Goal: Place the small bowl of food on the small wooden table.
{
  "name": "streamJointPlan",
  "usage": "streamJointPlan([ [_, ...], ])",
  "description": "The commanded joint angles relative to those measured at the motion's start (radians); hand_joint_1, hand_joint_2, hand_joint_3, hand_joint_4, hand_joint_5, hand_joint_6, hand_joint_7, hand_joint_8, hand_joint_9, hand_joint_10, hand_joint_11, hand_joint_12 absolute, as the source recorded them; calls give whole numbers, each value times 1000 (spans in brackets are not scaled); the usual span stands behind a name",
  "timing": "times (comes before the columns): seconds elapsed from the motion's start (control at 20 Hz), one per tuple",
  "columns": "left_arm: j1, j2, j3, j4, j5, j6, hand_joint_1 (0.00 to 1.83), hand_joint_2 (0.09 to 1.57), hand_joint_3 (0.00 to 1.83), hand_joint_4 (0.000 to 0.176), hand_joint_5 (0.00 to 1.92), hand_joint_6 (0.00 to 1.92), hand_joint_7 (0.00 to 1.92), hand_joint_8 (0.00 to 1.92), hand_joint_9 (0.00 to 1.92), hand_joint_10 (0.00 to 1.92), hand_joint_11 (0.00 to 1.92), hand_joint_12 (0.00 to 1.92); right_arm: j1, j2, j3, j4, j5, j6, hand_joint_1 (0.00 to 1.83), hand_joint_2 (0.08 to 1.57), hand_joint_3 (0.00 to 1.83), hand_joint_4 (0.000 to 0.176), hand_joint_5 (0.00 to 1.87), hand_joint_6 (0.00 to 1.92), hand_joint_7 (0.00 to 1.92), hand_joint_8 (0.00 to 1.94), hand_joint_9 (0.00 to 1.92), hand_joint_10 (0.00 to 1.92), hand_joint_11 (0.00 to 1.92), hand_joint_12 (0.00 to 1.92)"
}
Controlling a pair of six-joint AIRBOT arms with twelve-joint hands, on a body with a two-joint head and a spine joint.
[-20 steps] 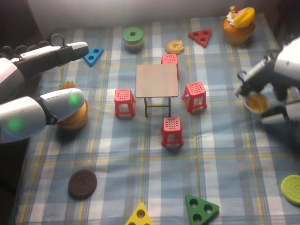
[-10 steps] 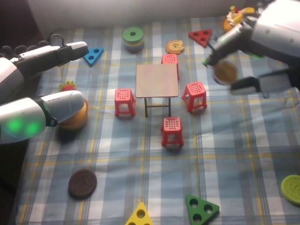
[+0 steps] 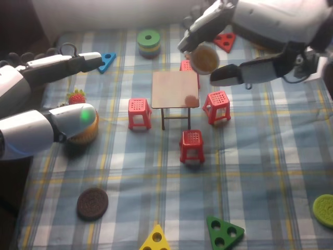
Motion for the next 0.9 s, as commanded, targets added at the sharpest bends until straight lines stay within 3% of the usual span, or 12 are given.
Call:
streamJointPlan([
  [0.0, -12, -3, 4, 9, -116, -5, 414, 1193, 3, 176, 391, 0, 319, 0, 241, 0, 0, 353, 21, -1, 9, 28, 98, 2, 1306, 1005, 0, 0, 1086, 701, 1457, 274, 1556, 403, 1343, 1039],
  [0.05, -14, -4, 6, 10, -112, -5, 442, 1193, 2, 176, 377, 0, 310, 0, 228, 0, 0, 353, 31, -16, 17, 19, 86, 2, 1291, 1007, 0, 0, 1073, 799, 1521, 67, 1568, 212, 1375, 900],
  [0.1, -15, -6, 7, 10, -111, -5, 442, 1193, 2, 176, 377, 0, 310, 0, 228, 0, 0, 353, 35, -21, 19, 14, 80, 2, 1291, 1007, 0, 0, 1073, 799, 1521, 67, 1568, 212, 1375, 900],
  [0.2, -18, -8, 11, 13, -107, -5, 431, 1193, 1, 176, 364, 0, 306, 0, 235, 3, 0, 360, 50, -44, 26, -13, 57, 2, 1285, 1004, 2, 0, 1089, 769, 1527, 40, 1554, 183, 1256, 1060],
  [0.25, -19, -8, 12, 13, -107, -5, 416, 1199, 2, 176, 357, 1, 289, 2, 223, 3, 0, 295, 55, -53, 27, -25, 50, 2, 1306, 987, 1, 0, 1145, 594, 1551, 74, 1591, 224, 1230, 1170],
  [0.3, -19, -8, 12, 14, -107, -5, 422, 1192, 0, 176, 349, 0, 305, 11, 225, 4, 0, 275, 56, -59, 28, -34, 46, 2, 1289, 990, 0, 0, 1157, 615, 1518, 100, 1458, 278, 1078, 1225],
  [0.35, -20, -9, 12, 14, -107, -5, 422, 1192, 0, 176, 349, 0, 305, 11, 225, 4, 0, 275, 56, -63, 28, -39, 43, 2, 1289, 990, 0, 0, 1157, 615, 1518, 100, 1458, 278, 1078, 1225],
  [0.45, -20, -9, 13, 15, -107, -5, 431, 1183, 0, 176, 336, 0, 323, 6, 239, 6, 0, 300, 56, -65, 28, -46, 35, 2, 1267, 1005, 2, 10, 1159, 683, 1365, 340, 1286, 312, 828, 1240],
  [0.5, -20, -9, 13, 15, -107, -5, 406, 1187, 0, 176, 323, 0, 301, 2, 233, 2, 0, 300, 56, -65, 28, -46, 30, 2, 1260, 1013, 5, 31, 1180, 646, 1262, 539, 1228, 328, 758, 1274],
  [0.55, -20, -9, 13, 15, -107, -5, 401, 1187, 0, 175, 343, 4, 297, 1, 239, 3, 0, 318, 56, -65, 29, -49, 24, 2, 1263, 1017, 0, 11, 1165, 641, 1255, 589, 1291, 399, 913, 1279],
  [0.65, -21, -10, 13, 15, -107, -5, 400, 1187, 0, 175, 345, 1, 303, 2, 240, 0, 0, 360, 56, -67, 29, -55, 13, 2, 1275, 1007, 0, 0, 1171, 589, 1308, 540, 1341, 534, 1069, 1261],
  [0.85, -23, -11, 13, 15, -107, -5, 393, 1195, 0, 176, 346, 2, 305, 1, 236, 1, 0, 364, 56, -70, 29, -61, 3, 2, 1265, 1020, 2, 0, 1162, 606, 1241, 649, 1202, 664, 934, 1324],
])
